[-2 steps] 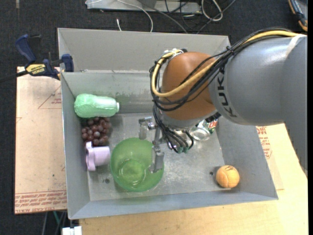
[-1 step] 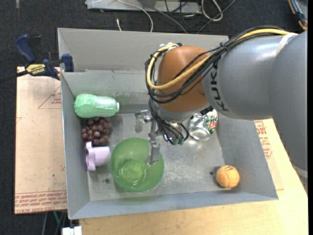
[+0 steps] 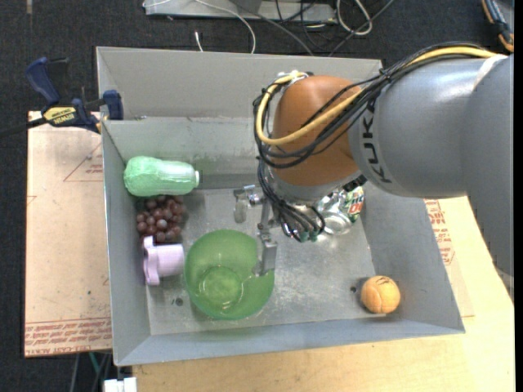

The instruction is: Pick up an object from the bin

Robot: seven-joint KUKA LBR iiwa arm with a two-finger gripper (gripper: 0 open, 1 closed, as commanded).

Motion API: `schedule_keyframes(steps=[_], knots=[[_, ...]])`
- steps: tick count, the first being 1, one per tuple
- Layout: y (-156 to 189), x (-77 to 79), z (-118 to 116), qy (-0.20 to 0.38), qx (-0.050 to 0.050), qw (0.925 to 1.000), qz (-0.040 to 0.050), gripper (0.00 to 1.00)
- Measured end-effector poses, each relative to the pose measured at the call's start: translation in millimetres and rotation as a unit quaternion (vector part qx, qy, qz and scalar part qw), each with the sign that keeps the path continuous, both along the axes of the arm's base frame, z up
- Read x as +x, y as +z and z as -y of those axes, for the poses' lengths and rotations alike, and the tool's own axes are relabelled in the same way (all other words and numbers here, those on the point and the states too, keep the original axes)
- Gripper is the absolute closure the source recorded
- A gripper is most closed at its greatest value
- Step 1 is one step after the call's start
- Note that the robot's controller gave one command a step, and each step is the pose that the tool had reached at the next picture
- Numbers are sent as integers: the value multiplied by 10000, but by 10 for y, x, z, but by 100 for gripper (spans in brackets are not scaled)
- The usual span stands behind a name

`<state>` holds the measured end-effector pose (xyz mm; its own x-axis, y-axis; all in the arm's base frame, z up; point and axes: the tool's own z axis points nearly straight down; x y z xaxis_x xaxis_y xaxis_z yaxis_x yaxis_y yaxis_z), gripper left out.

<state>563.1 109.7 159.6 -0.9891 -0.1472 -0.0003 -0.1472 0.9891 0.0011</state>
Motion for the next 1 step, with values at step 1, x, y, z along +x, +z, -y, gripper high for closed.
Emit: schedule_keyframes(steps=[1], knots=[[129,95,46,157,4,9999,43,0]])
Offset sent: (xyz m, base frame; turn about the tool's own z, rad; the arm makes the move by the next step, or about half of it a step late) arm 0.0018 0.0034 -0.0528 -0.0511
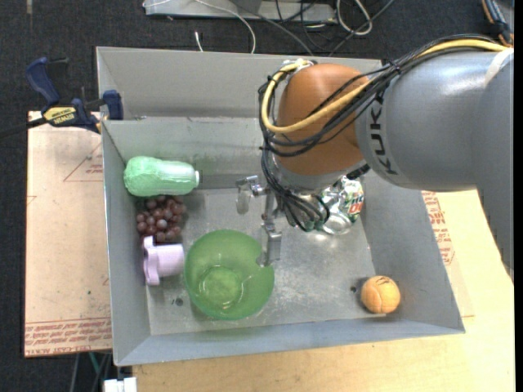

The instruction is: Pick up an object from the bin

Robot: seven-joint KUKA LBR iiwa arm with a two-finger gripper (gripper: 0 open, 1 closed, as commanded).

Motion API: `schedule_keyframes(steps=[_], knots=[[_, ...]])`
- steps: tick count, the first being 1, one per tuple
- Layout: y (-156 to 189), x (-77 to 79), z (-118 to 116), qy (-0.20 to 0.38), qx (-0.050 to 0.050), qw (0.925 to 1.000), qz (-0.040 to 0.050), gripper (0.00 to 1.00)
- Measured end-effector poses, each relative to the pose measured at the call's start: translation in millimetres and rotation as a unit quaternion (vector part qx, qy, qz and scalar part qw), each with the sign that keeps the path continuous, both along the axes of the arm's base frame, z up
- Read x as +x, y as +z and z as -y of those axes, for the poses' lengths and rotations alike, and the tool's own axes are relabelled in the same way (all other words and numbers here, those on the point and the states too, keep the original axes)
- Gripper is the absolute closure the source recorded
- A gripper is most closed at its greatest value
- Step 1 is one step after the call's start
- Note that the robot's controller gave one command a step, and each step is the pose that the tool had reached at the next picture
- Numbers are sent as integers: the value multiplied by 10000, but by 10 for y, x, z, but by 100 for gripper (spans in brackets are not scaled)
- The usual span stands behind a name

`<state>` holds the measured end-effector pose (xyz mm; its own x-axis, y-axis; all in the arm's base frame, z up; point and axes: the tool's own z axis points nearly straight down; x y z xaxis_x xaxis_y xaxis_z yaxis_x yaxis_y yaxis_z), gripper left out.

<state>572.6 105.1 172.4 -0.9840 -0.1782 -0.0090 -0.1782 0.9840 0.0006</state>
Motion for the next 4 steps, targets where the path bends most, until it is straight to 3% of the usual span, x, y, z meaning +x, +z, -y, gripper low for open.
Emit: schedule_keyframes(steps=[1,2,3,4], knots=[[-668,-83,-87,100,0,10000,2,0],[-735,-160,-103,143,12,9999,45,0],[-526,-180,-97,128,5,9999,3,0],[-310,-80,-51,328,18,9994,63,0]])
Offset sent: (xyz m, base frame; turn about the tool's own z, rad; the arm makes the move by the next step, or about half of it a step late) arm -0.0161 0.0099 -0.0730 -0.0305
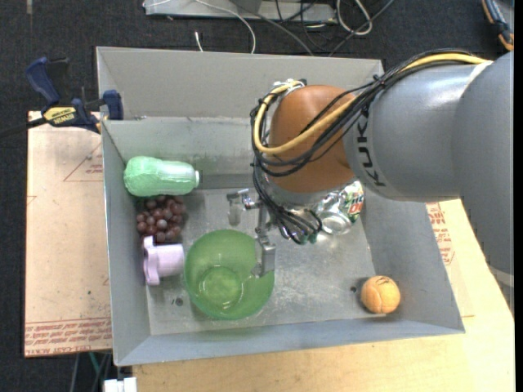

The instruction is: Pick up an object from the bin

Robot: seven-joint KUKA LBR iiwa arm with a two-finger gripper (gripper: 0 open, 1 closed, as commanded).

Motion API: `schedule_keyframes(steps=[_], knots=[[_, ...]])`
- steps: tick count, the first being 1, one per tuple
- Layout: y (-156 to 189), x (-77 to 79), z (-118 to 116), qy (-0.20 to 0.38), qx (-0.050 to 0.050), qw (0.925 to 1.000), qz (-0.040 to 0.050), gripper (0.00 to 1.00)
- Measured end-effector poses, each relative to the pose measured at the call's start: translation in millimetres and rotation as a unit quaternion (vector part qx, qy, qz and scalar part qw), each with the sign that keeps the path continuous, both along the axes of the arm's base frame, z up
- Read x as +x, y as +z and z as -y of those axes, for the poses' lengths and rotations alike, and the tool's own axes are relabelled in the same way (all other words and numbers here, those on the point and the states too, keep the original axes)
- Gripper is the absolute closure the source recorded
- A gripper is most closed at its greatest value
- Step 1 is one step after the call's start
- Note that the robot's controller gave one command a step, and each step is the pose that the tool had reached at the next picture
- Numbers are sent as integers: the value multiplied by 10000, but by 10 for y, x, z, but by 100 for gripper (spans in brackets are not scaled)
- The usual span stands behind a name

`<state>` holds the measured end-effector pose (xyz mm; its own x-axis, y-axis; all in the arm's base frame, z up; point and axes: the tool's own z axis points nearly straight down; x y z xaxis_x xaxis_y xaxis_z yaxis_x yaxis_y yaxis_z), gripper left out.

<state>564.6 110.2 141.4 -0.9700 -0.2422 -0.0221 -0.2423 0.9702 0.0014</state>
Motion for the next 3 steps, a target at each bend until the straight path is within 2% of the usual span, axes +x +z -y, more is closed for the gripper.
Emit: schedule_keyframes(steps=[1,2,3], knots=[[-569,-311,206,558,-4,9984,1,0],[-375,-7,-13,758,-6,9971,64,0],[668,-99,130,620,-12,9981,-23,0]])
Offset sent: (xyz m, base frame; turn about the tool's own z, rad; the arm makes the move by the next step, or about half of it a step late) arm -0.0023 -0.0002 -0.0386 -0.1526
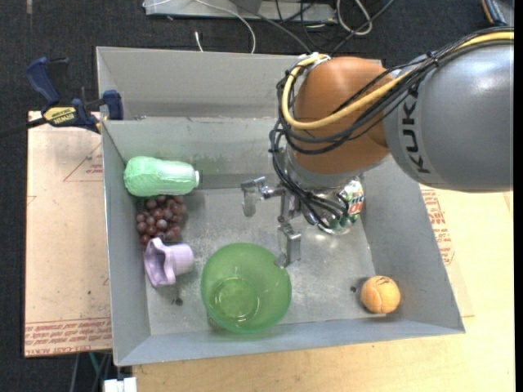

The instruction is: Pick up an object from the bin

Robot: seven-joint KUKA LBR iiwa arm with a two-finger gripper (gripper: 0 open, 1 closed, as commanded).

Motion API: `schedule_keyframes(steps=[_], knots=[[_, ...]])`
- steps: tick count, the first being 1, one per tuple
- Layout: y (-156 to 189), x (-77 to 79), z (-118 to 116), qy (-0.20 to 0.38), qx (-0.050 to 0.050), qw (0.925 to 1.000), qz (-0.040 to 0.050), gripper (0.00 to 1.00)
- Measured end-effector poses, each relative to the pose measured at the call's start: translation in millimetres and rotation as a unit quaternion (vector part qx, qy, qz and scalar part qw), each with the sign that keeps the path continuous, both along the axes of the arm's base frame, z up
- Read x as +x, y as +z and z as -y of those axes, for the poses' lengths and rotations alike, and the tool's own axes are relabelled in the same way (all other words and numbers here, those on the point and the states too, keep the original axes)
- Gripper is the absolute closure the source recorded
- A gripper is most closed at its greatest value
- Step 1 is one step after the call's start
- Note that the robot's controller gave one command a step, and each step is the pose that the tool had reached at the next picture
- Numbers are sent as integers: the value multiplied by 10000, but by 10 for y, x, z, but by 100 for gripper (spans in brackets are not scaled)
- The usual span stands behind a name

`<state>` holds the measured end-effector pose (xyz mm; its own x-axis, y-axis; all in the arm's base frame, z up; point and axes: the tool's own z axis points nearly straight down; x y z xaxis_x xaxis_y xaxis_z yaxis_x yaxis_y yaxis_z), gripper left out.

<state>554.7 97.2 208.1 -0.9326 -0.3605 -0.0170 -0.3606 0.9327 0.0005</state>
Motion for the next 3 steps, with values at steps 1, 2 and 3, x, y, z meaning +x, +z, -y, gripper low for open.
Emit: schedule_keyframes(steps=[1,2,3], knots=[[-9,215,-51,60,8,10000,21,0],[-143,170,-178,-7,1,10000,30,0],[468,152,-597,391,13,9992,83,0]])
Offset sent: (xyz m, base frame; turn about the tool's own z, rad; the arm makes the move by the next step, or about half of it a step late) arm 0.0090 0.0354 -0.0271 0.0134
